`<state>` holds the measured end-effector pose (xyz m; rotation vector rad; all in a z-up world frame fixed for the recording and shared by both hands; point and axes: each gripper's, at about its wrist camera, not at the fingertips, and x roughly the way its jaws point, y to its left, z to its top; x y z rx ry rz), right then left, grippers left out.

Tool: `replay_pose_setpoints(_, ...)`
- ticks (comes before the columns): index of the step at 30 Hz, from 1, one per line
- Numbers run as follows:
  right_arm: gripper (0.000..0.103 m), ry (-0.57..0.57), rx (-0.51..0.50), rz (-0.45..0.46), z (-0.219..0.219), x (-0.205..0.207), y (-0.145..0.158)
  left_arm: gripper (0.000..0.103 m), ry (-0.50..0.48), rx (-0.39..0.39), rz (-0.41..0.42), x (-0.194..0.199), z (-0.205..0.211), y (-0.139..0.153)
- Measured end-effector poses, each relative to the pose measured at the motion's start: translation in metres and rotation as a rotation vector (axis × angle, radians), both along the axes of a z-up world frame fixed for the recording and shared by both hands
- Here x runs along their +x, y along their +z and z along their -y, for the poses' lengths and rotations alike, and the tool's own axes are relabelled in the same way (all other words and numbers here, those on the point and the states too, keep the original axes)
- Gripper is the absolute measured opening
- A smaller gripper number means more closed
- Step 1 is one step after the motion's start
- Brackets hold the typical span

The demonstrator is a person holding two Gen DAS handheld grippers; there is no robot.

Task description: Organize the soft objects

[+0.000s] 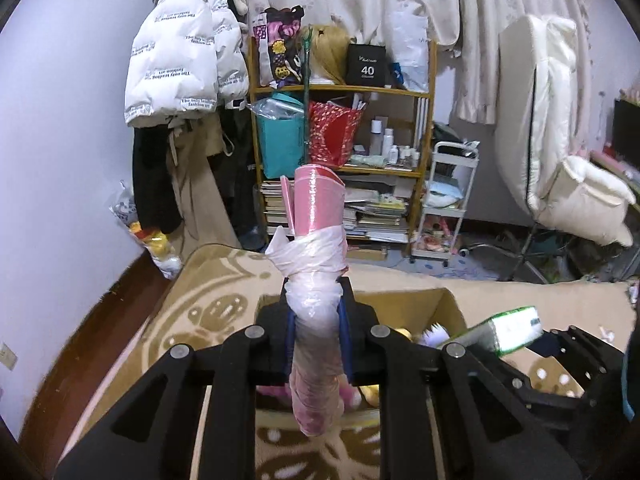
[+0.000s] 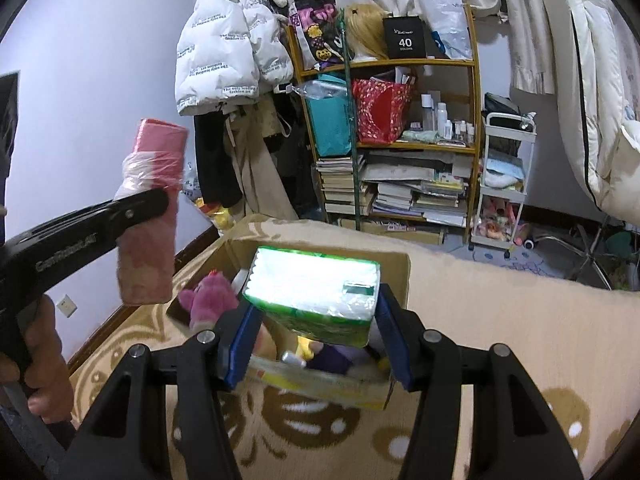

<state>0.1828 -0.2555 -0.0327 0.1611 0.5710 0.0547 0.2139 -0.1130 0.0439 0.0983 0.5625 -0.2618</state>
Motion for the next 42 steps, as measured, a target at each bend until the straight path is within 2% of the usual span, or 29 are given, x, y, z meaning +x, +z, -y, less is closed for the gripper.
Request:
replay_pose_setpoints(4, 0.059, -0.007, 0.011, -0.004, 0.003, 0.015, -0.002, 0.018, -0.02, -0.057, -0.072, 0.02, 0.007, -0.009)
replay_pose_setpoints(7, 0.059, -0.01, 0.02, -0.013, 0.005, 0.021, -0.006, 0.018, -0.019, -0.043, -0.113, 0.032, 0.011, -0.021)
replay_pose_setpoints(11, 0.059, -0.012, 0.025, -0.03, 0.009, 0.027, -0.012, 0.021, -0.011, -0.089, -0.199, 0.049, 0.01, -0.04)
replay_pose_setpoints(14, 0.059, -0.009, 0.037, -0.04, 0.012, 0.029, -0.015, 0.022, -0.018, -0.072, -0.272, 0.059, 0.011, -0.055)
replay_pose_setpoints(16, 0.059, -0.011, 0.044, -0.043, 0.013, 0.033, -0.016, 0.026, -0.014, -0.041, -0.29, 0.061, 0.012, -0.06)
replay_pose_setpoints(18, 0.06, -0.012, 0.046, -0.045, 0.013, 0.035, -0.018, 0.037, -0.002, -0.029, -0.283, 0.058, 0.01, -0.062)
replay_pose_setpoints(19, 0.06, -0.012, 0.046, -0.049, 0.013, 0.036, -0.018, 0.054, 0.003, -0.03, -0.276, 0.056, 0.009, -0.062)
replay_pose_setpoints(20, 0.06, -0.011, 0.046, -0.053, 0.012, 0.037, -0.019, 0.062, 0.008, -0.031, -0.265, 0.054, 0.007, -0.061)
replay_pose_setpoints(25, 0.063, 0.018, 0.036, -0.07, 0.001, 0.043, -0.021, 0.066, 0.021, -0.005, -0.242, 0.047, -0.001, -0.055)
replay_pose_setpoints(26, 0.066, 0.023, 0.031, -0.074, -0.002, 0.044, -0.02, 0.068, 0.028, -0.001, -0.242, 0.046, -0.004, -0.055)
replay_pose_setpoints(28, 0.084, 0.023, 0.028, -0.07, -0.005, 0.044, -0.018, 0.074, 0.046, 0.004, -0.24, 0.043, -0.01, -0.052)
replay_pose_setpoints(33, 0.103, 0.009, 0.032, -0.062, -0.006, 0.038, -0.007, 0.087, 0.079, 0.043, -0.188, 0.026, -0.027, -0.038)
replay_pose_setpoints(35, 0.103, 0.001, 0.048, -0.061, -0.004, 0.032, -0.003, 0.093, 0.092, 0.061, -0.149, 0.016, -0.035, -0.028)
replay_pose_setpoints(42, 0.103, -0.034, 0.063, -0.012, 0.003, -0.001, 0.017, 0.101, 0.124, 0.066, -0.052, -0.019, -0.062, 0.004)
